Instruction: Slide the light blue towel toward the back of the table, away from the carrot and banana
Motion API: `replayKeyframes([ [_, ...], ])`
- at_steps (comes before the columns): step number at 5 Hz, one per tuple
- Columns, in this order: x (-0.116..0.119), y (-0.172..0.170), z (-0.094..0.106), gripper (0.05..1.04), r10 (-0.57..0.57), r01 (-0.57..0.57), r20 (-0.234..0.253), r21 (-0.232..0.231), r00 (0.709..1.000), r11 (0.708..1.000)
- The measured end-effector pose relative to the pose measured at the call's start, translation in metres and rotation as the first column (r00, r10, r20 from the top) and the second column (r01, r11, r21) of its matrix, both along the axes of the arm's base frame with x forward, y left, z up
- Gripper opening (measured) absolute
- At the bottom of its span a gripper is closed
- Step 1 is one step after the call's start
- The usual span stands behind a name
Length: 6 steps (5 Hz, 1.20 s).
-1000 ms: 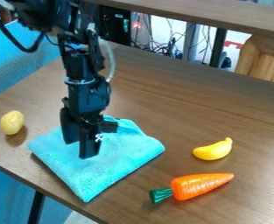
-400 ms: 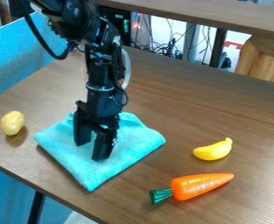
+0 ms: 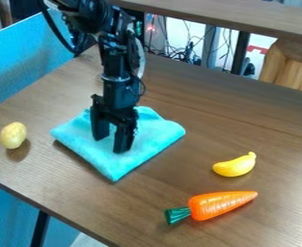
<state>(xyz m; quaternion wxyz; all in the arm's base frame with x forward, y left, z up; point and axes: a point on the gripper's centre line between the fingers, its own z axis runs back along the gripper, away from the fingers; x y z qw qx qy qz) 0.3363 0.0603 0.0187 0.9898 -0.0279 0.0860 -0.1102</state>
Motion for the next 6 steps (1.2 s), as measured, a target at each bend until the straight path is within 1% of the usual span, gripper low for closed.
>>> replayKeyframes([
  [1, 0.016, 0.020, 0.005, 1.001, 0.089, -0.089, 0.023, -0.029, 0.996, 0.996],
  [2, 0.024, 0.043, 0.007, 1.001, 0.158, -0.157, 0.036, -0.025, 0.987, 0.987],
  [3, 0.034, 0.056, 0.009, 1.001, 0.179, -0.178, 0.056, -0.021, 0.982, 0.984],
  [5, 0.038, 0.058, 0.010, 1.001, 0.160, -0.159, 0.077, -0.017, 0.984, 0.987],
  [6, 0.037, 0.057, 0.027, 1.001, 0.148, -0.148, 0.115, -0.014, 0.982, 0.989],
])
